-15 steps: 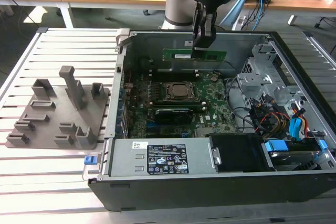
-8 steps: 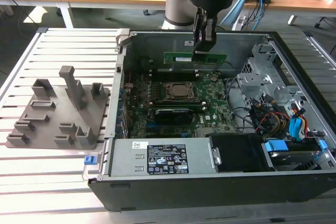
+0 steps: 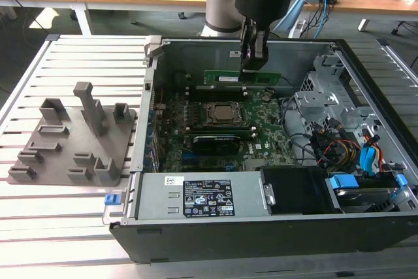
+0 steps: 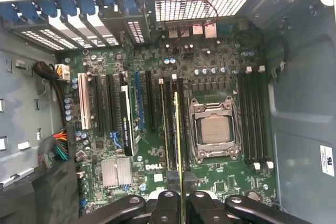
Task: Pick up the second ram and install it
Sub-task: 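Pick up the second ram and move it above second insertion slot, then insert the second ram into the second slot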
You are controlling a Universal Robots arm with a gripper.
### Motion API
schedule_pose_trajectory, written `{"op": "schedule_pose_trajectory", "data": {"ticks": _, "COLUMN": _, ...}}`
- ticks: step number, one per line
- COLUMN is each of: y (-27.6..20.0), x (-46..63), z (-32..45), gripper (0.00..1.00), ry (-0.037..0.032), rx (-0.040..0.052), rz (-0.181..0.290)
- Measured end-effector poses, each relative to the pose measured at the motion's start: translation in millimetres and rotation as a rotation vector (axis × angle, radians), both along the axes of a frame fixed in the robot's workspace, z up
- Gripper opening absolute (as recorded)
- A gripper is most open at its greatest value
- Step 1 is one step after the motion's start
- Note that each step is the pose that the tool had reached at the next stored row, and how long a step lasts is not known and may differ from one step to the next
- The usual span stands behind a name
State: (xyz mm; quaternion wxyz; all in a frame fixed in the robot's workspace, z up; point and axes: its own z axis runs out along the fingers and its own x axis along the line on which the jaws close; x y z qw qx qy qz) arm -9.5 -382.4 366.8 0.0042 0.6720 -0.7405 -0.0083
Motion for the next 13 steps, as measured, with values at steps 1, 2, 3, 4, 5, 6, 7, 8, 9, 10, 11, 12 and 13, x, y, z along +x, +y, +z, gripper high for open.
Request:
{"op": "schedule_pose_trajectory", "data": {"ticks": 1, "y": 0.0, "x": 0.0, "z": -1.0, "gripper": 0.14, "ry": 0.0000, "rx": 0.0000, "rz": 0.000}}
{"op": "schedule_pose_trajectory", "data": {"ticks": 2, "y": 0.0, "x": 0.0, "z": -1.7, "gripper": 0.14, "ry": 0.0001, "rx": 0.0000, "rz": 0.000}}
{"op": "schedule_pose_trajectory", "data": {"ticks": 3, "y": 0.0, "x": 0.0, "z": -2.3, "gripper": 0.14, "ry": 0.0000, "rx": -0.0002, "rz": 0.000}}
{"op": "schedule_pose_trajectory", "data": {"ticks": 4, "y": 0.0, "x": 0.0, "z": -2.3, "gripper": 0.14, "ry": 0.0000, "rx": -0.0002, "rz": 0.000}}
{"op": "schedule_pose_trajectory", "data": {"ticks": 5, "y": 0.0, "x": 0.0, "z": -2.4, "gripper": 0.14, "ry": 0.0000, "rx": 0.0000, "rz": 0.000}}
{"op": "schedule_pose_trajectory", "data": {"ticks": 6, "y": 0.0, "x": 0.0, "z": -2.4, "gripper": 0.14, "ry": 0.0000, "rx": -0.0001, "rz": 0.000}}
{"op": "schedule_pose_trajectory", "data": {"ticks": 7, "y": 0.0, "x": 0.0, "z": -2.4, "gripper": 0.14, "ry": 0.0000, "rx": 0.0000, "rz": 0.000}}
{"op": "schedule_pose_trajectory", "data": {"ticks": 8, "y": 0.0, "x": 0.0, "z": -2.5, "gripper": 0.14, "ry": 0.0000, "rx": 0.0000, "rz": 0.000}}
{"op": "schedule_pose_trajectory", "data": {"ticks": 9, "y": 0.0, "x": 0.0, "z": -2.5, "gripper": 0.14, "ry": 0.0000, "rx": 0.0000, "rz": 0.000}}
{"op": "schedule_pose_trajectory", "data": {"ticks": 10, "y": 0.0, "x": 0.0, "z": -2.5, "gripper": 0.14, "ry": 0.0000, "rx": 0.0000, "rz": 0.000}}
{"op": "schedule_pose_trajectory", "data": {"ticks": 11, "y": 0.0, "x": 0.0, "z": -2.6, "gripper": 0.14, "ry": 0.0000, "rx": 0.0000, "rz": 0.000}}
{"op": "schedule_pose_trajectory", "data": {"ticks": 12, "y": 0.0, "x": 0.0, "z": -2.6, "gripper": 0.14, "ry": 0.0000, "rx": 0.0000, "rz": 0.000}}
{"op": "schedule_pose_trajectory", "data": {"ticks": 13, "y": 0.0, "x": 0.0, "z": -2.7, "gripper": 0.14, "ry": 0.0000, "rx": 0.0000, "rz": 0.000}}
